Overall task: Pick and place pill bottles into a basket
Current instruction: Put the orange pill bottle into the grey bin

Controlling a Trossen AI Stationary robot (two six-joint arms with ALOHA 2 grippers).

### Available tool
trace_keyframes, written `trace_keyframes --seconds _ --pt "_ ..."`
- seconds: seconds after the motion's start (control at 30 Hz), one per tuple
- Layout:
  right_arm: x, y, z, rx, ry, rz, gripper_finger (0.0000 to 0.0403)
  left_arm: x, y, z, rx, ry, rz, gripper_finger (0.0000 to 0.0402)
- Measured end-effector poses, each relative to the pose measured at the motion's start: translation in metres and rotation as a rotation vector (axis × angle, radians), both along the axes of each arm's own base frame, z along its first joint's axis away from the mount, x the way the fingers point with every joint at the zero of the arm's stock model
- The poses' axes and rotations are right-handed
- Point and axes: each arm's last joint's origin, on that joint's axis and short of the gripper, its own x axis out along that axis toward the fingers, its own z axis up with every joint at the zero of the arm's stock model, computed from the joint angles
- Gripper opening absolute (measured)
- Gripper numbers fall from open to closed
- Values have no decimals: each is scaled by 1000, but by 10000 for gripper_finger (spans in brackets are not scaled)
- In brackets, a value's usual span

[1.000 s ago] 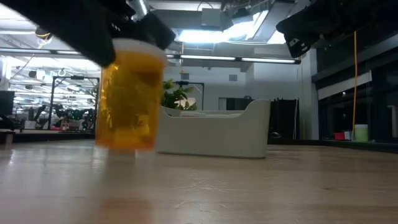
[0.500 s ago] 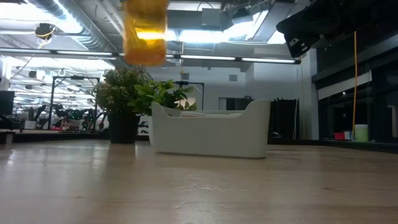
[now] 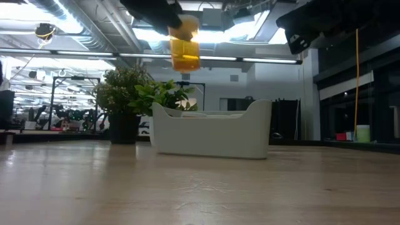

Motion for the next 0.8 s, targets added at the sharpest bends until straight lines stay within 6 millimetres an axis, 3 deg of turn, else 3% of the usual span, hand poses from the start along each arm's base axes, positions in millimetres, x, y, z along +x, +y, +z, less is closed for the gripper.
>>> trace_keyframes --seconds 0.2,0.53,0.8 --pt "0 0 0 -34 -6 8 10 4 23 0 -22 3 44 215" --pt "0 0 0 -56 -9 13 10 11 42 5 5 -78 -31 214" --pt "0 0 0 -55 -8 12 10 28 57 -20 73 -41 -36 214"
